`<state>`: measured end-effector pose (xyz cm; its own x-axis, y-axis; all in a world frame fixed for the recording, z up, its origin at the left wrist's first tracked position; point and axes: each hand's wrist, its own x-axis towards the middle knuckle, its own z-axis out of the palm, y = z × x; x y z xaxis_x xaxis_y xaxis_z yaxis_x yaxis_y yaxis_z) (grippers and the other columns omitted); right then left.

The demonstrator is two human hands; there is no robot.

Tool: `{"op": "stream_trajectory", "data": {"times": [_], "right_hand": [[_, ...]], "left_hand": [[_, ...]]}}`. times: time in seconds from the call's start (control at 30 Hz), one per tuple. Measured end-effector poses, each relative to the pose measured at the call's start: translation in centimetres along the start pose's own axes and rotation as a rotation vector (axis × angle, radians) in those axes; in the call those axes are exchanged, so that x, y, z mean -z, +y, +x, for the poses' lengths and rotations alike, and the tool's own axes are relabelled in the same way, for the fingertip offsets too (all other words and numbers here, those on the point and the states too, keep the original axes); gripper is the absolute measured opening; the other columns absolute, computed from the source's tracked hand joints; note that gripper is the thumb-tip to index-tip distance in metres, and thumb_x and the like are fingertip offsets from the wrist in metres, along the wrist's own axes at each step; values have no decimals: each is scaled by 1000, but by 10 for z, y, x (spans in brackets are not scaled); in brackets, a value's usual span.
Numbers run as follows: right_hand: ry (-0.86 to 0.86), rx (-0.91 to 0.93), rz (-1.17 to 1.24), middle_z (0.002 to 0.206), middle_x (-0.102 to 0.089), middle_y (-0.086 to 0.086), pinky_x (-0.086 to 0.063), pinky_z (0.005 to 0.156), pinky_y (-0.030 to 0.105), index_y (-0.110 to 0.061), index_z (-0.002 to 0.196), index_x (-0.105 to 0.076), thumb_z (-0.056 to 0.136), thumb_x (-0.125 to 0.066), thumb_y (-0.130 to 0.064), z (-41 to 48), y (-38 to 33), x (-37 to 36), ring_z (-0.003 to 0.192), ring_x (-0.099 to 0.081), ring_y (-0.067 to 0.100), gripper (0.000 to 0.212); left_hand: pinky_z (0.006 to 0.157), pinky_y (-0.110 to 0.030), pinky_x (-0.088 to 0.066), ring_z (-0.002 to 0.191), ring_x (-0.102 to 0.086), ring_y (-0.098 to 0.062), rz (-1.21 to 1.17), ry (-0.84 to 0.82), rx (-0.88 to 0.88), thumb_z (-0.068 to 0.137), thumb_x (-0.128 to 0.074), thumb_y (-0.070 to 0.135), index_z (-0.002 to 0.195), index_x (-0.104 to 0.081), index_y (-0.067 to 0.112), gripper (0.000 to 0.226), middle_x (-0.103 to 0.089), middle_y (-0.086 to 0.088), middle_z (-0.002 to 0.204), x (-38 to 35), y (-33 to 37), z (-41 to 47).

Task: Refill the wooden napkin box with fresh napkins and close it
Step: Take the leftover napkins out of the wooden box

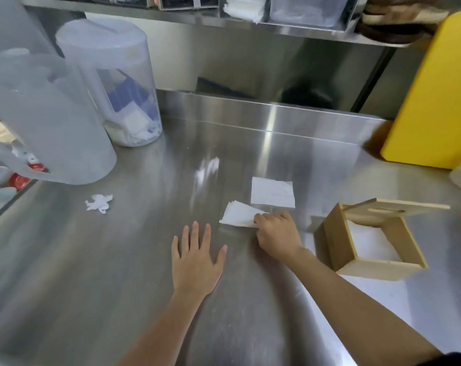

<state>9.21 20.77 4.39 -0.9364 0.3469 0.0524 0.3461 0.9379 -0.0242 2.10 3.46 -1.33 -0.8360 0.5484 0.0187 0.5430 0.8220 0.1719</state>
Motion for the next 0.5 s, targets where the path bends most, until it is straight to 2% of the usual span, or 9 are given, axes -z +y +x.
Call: {"op": "stream_trajectory", "data": {"times": [0.07,0.13,0.2,0.33,0.43,0.5], "right_hand": [[-7,-66,219,64,-70,11,-48,59,32,-6,76,-66,67,-55,-1,-7,7,11,55,-62,33,16],[-37,-120,365,88,-70,14,-49,70,38,-7,99,-63,81,-52,-6,-20,22,25,77,-62,35,21],[-48,-164,499,99,-69,12,-51,76,39,-9,107,-60,83,-50,-8,-36,36,42,87,-62,33,26],[-16,-254,673,96,-68,12,-48,74,36,-9,104,-61,78,-45,-13,-66,57,74,87,-60,29,31],[20,-315,726,89,-62,3,-41,65,22,-11,100,-61,70,-41,-21,-82,75,90,82,-54,21,37],[57,-346,724,90,-60,-1,-39,66,22,-11,100,-62,73,-44,-20,-91,89,95,84,-52,16,34]], "left_hand": [[109,-45,-14,133,-40,-33,-7,-4,10,87,-5,64,136,-45,16,79,-47,-15,141,0,-3,-1],[114,-45,-10,139,-28,-31,-9,-12,9,81,-3,70,141,-35,18,86,-36,-14,149,2,2,-2],[116,-43,-8,143,-17,-28,-25,-31,-18,74,1,74,145,-27,20,94,-25,-13,154,4,16,-2],[117,-39,-2,145,-9,-22,-65,-55,-172,73,1,69,146,-23,24,89,-17,-7,157,6,61,-5],[117,-38,0,145,-7,-20,-76,-74,-284,74,2,69,146,-23,25,88,-15,-4,157,2,96,-8],[117,-38,0,145,-7,-20,-84,-78,-340,73,6,72,144,-26,26,91,-16,-4,157,-2,116,-10]]}}
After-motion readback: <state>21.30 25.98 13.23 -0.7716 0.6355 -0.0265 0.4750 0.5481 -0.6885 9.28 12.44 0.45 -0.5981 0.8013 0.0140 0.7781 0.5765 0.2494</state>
